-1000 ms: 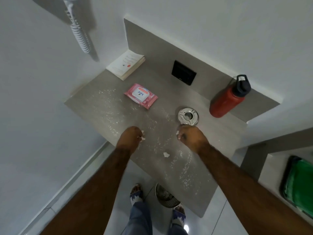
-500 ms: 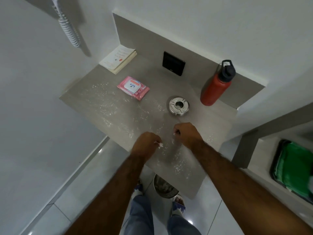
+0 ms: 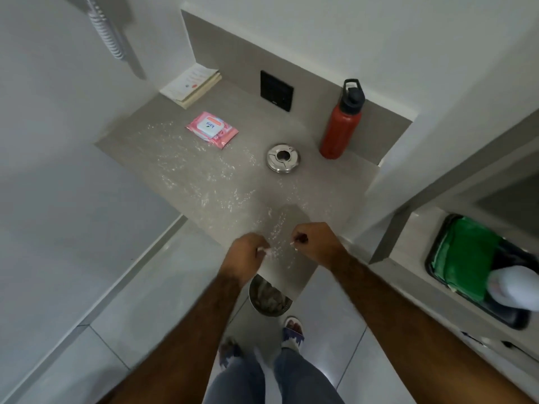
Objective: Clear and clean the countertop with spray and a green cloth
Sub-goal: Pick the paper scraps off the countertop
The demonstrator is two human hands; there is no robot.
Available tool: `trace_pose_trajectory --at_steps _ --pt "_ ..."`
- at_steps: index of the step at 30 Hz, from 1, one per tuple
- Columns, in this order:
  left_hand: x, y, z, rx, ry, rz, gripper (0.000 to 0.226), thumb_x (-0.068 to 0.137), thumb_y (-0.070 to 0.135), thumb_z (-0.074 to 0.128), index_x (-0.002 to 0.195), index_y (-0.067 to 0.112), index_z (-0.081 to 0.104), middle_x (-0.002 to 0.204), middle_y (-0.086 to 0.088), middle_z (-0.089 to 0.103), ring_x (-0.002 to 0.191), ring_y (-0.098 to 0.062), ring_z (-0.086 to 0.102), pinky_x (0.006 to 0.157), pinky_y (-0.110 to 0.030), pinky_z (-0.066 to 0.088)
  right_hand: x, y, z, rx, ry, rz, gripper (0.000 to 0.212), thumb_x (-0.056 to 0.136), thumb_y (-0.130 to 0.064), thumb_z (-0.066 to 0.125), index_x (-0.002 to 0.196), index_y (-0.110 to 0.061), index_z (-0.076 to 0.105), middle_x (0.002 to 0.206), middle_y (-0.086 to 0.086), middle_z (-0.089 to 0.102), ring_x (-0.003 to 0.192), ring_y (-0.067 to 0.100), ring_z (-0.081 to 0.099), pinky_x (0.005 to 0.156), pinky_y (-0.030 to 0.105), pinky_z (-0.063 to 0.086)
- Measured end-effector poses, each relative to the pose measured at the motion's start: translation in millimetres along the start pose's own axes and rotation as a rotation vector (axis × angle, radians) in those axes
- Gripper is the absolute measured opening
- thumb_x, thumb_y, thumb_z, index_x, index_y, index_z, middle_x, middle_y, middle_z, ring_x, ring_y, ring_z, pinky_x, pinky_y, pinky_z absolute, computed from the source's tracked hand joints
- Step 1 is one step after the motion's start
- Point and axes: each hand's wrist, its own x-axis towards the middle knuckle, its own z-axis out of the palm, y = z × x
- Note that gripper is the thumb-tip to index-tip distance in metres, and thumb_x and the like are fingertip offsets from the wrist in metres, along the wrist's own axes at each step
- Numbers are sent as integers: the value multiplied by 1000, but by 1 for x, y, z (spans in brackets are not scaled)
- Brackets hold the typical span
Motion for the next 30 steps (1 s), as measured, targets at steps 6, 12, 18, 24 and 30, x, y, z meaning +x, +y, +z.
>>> trace_pose_trajectory --at_steps 6,12,18,24,30 --pt "-86 -18 53 12 -233 -42 21 88 12 63 103 17 76 111 -2 73 99 -17 69 95 -35 56 -75 9 25 8 -144 47 14 89 -17 78 101 -9 78 97 3 77 85 11 67 77 11 51" --pt "-115 -62 102 -38 -228 -159 7 88 13 68 89 17 73 93 -4 74 82 -19 68 78 -36 58 -135 65 104 79 -242 157 12 86 -18 80 96 -12 81 92 2 79 80 10 72 78 19 58" --pt "-96 -126 175 -163 -48 -364 29 86 14 77 69 27 57 70 12 62 67 -1 60 59 -6 44 -114 137 220 80 -144 361 7 93 -18 73 93 -12 77 90 4 78 74 9 68 71 8 49" --pt "-58 -183 251 -211 0 -515 8 90 12 71 82 14 69 82 3 69 74 -8 64 56 -3 44 -47 171 310 241 86 578 7 88 -13 73 91 -10 79 88 4 77 74 14 69 76 22 60" --pt "-21 -212 295 -217 -23 -610 20 90 7 62 105 13 73 106 -8 75 99 -26 70 85 -28 55 -5 187 355 473 239 749 33 87 -10 76 119 -3 72 113 9 76 75 -1 61 50 -4 37"
